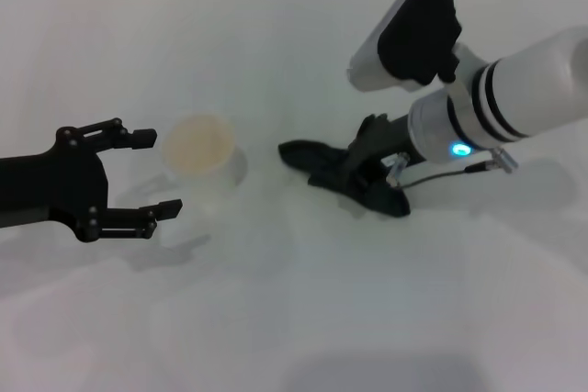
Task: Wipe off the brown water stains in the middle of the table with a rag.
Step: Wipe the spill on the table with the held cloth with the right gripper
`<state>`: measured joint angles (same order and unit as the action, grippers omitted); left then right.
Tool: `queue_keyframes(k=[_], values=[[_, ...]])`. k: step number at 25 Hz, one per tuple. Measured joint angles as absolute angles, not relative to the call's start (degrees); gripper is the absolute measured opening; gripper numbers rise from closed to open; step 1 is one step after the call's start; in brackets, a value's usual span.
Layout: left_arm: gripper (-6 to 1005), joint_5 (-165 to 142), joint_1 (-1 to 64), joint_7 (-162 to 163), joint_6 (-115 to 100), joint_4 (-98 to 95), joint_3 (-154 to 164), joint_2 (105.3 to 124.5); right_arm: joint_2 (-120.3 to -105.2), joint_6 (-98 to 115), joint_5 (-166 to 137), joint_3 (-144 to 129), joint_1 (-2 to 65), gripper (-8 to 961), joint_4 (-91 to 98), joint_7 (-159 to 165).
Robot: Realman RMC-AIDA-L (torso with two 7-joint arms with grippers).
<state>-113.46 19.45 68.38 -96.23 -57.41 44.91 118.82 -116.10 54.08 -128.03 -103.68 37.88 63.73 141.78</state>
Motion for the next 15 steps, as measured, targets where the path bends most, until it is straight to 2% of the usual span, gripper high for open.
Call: queue_keyframes(k=[11,15], values=[[889,-113.5,19.4,68.4,-96.2,-57.7,45.0,118.82,-115.97,60.6,-127.3,-106.1,29.8,39,74.9,143.4],[889,-113.5,19.4,68.4,-96.2,-57.7,45.0,118.84,-116.04,60.8,-127.2,-106.8,29.8,39,75.6,143.5]])
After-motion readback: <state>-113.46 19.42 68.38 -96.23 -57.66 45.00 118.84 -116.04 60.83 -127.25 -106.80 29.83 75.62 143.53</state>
